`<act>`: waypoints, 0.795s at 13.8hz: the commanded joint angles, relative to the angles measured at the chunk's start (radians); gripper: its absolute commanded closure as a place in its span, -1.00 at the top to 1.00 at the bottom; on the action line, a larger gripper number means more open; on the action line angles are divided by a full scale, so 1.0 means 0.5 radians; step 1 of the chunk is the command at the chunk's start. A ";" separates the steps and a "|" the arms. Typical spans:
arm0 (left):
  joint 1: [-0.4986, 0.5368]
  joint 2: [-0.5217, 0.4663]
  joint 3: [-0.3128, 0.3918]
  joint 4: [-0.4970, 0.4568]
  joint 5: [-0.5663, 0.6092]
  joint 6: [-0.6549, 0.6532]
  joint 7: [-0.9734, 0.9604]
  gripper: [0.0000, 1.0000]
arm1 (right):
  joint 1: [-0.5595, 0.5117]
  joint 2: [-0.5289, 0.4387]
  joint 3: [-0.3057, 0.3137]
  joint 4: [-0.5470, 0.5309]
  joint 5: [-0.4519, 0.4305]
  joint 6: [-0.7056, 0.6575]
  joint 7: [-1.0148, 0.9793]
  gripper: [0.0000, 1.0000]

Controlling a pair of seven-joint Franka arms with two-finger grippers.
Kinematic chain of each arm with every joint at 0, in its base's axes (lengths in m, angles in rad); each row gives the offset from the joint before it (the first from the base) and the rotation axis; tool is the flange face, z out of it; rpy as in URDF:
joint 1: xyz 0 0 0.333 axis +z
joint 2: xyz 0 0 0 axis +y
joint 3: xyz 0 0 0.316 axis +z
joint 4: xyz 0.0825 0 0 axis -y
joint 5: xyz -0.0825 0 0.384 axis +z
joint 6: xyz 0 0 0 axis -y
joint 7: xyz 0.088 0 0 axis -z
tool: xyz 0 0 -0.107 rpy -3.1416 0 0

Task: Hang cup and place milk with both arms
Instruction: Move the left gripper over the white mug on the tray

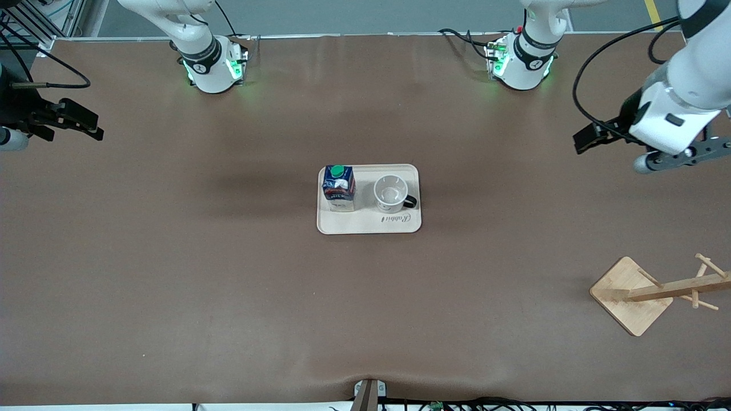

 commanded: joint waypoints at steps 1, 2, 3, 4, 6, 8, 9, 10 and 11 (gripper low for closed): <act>-0.001 -0.008 -0.096 -0.085 0.008 0.078 -0.182 1.00 | -0.041 0.019 0.031 0.042 -0.021 -0.026 -0.013 1.00; -0.001 -0.005 -0.145 -0.110 0.008 0.112 -0.268 1.00 | -0.041 0.019 0.031 0.039 -0.021 -0.026 -0.010 1.00; -0.001 -0.004 -0.188 -0.146 0.008 0.145 -0.348 1.00 | -0.044 0.022 0.031 0.039 -0.021 -0.026 -0.007 1.00; -0.001 -0.001 -0.240 -0.186 0.008 0.188 -0.418 1.00 | -0.044 0.022 0.031 0.039 -0.021 -0.026 -0.004 1.00; -0.001 0.002 -0.345 -0.293 0.008 0.320 -0.596 1.00 | -0.044 0.022 0.031 0.039 -0.018 -0.026 -0.004 1.00; -0.001 0.023 -0.467 -0.413 0.008 0.479 -0.814 1.00 | -0.044 0.028 0.031 0.036 -0.018 -0.026 -0.004 1.00; -0.001 0.053 -0.523 -0.444 0.008 0.544 -0.954 1.00 | -0.044 0.035 0.031 0.036 -0.018 -0.026 -0.004 1.00; -0.001 0.105 -0.560 -0.447 0.008 0.596 -1.086 1.00 | -0.044 0.035 0.031 0.036 -0.018 -0.026 -0.004 1.00; -0.010 0.148 -0.596 -0.451 0.008 0.636 -1.191 1.00 | -0.044 0.038 0.031 0.036 -0.018 -0.026 -0.004 1.00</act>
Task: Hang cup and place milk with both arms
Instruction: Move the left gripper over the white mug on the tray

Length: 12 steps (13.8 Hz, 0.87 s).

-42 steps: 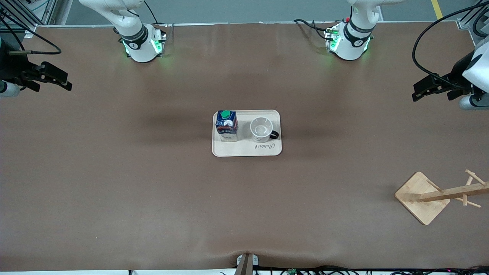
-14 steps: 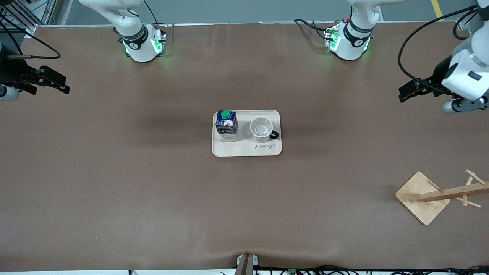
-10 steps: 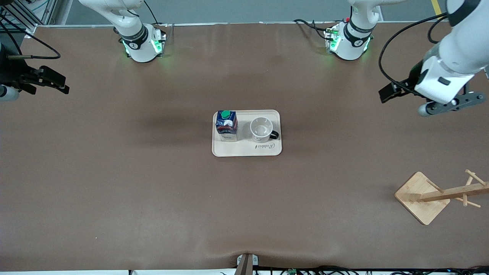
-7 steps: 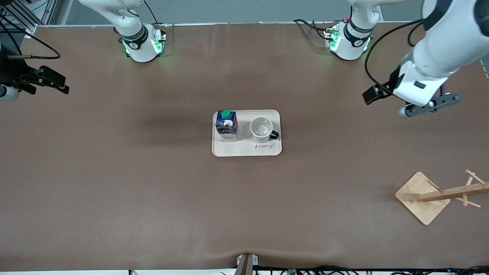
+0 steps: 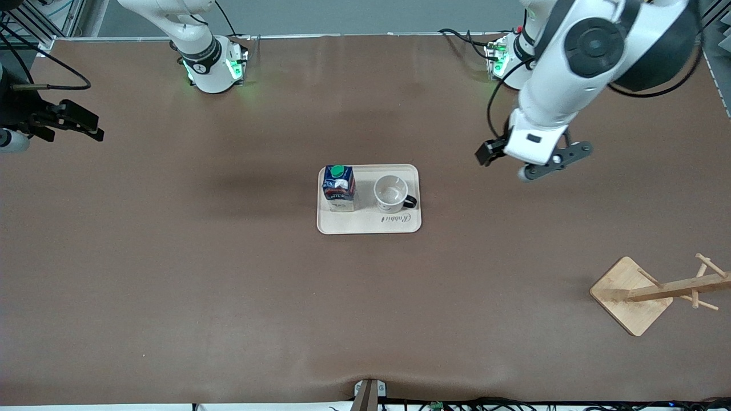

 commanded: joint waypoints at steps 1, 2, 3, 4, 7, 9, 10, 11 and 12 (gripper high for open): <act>-0.021 0.111 -0.091 -0.030 0.008 0.139 -0.287 1.00 | -0.046 0.029 0.032 0.036 -0.016 -0.023 -0.001 1.00; -0.066 0.150 -0.097 -0.048 0.011 0.210 -0.412 1.00 | -0.046 0.032 0.032 0.036 -0.016 -0.023 -0.001 1.00; -0.100 0.202 -0.097 -0.051 0.011 0.280 -0.565 1.00 | -0.046 0.038 0.032 0.036 -0.016 -0.023 -0.001 1.00; -0.137 0.264 -0.097 -0.051 0.020 0.332 -0.691 1.00 | -0.043 0.042 0.032 0.039 -0.016 -0.023 -0.001 1.00; -0.278 0.405 -0.097 -0.073 0.045 0.522 -0.965 1.00 | -0.043 0.042 0.032 0.039 -0.016 -0.023 -0.001 1.00; -0.318 0.500 -0.094 -0.073 0.045 0.639 -1.143 1.00 | -0.046 0.042 0.032 0.039 -0.016 -0.023 -0.001 1.00; -0.346 0.534 -0.091 -0.076 0.048 0.676 -1.189 1.00 | -0.046 0.042 0.032 0.039 -0.016 -0.023 -0.001 1.00; -0.364 0.556 -0.091 -0.100 0.048 0.707 -1.223 1.00 | -0.040 0.042 0.032 0.039 -0.016 -0.023 -0.001 1.00; -0.383 0.574 -0.088 -0.128 0.048 0.756 -1.257 1.00 | -0.040 0.042 0.032 0.039 -0.016 -0.023 -0.001 1.00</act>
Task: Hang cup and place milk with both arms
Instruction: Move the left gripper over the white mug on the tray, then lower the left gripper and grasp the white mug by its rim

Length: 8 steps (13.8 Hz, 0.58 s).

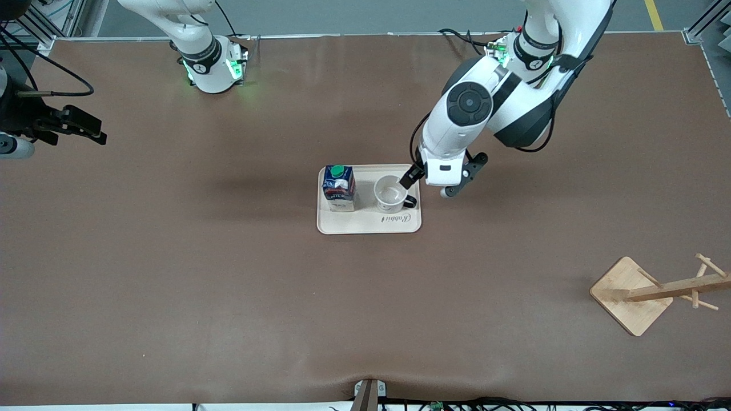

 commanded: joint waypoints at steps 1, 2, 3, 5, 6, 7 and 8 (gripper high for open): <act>-0.032 0.041 0.000 -0.075 0.047 0.141 -0.137 1.00 | -0.039 0.013 0.032 0.039 -0.016 -0.023 -0.001 1.00; -0.035 0.059 0.000 -0.106 0.047 0.193 -0.156 1.00 | -0.039 0.013 0.032 0.039 -0.013 -0.023 0.002 1.00; -0.038 0.074 0.000 -0.140 0.047 0.245 -0.174 1.00 | -0.039 0.013 0.032 0.039 -0.013 -0.023 0.002 1.00; -0.072 0.126 0.003 -0.171 0.075 0.340 -0.226 0.98 | -0.046 0.013 0.032 0.042 -0.010 -0.023 0.002 1.00; -0.093 0.184 0.003 -0.168 0.187 0.356 -0.306 0.90 | -0.043 0.013 0.032 0.042 -0.010 -0.023 0.002 1.00; -0.112 0.249 0.000 -0.165 0.340 0.395 -0.452 0.84 | -0.042 0.013 0.032 0.042 -0.010 -0.023 0.002 1.00; -0.127 0.307 0.000 -0.165 0.451 0.444 -0.584 0.79 | -0.042 0.013 0.032 0.042 -0.010 -0.023 -0.001 1.00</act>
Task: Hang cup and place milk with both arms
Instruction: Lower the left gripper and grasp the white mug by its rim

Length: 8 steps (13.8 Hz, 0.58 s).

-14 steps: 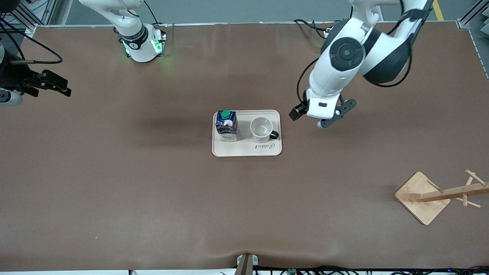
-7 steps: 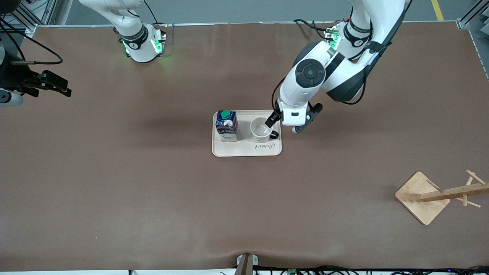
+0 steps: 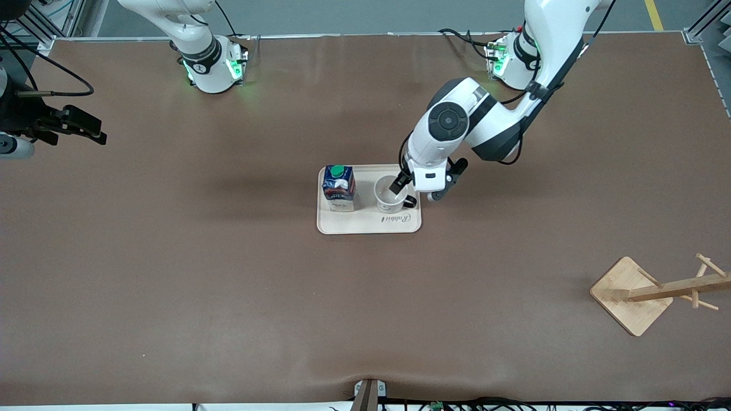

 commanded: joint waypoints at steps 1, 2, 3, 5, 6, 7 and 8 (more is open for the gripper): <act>-0.052 0.166 -0.004 0.011 0.254 0.123 -0.284 0.71 | -0.042 0.013 0.032 0.041 -0.013 -0.023 -0.002 1.00; -0.067 0.206 -0.004 0.014 0.301 0.135 -0.319 0.65 | -0.042 0.016 0.032 0.041 -0.010 -0.023 -0.002 1.00; -0.083 0.231 -0.001 0.014 0.334 0.159 -0.361 0.61 | -0.042 0.013 0.032 0.041 -0.010 -0.023 -0.002 1.00; -0.107 0.262 0.000 0.017 0.353 0.184 -0.408 0.24 | -0.033 0.013 0.035 0.041 -0.013 -0.023 -0.014 1.00; -0.110 0.274 0.000 0.017 0.365 0.202 -0.411 0.04 | -0.033 0.016 0.035 0.044 -0.013 -0.023 -0.023 1.00; -0.110 0.277 0.000 0.014 0.384 0.206 -0.411 -0.10 | -0.033 0.016 0.035 0.044 -0.013 -0.023 -0.023 1.00; -0.110 0.290 0.000 0.014 0.405 0.206 -0.414 -0.29 | -0.033 0.016 0.035 0.044 -0.013 -0.023 -0.026 1.00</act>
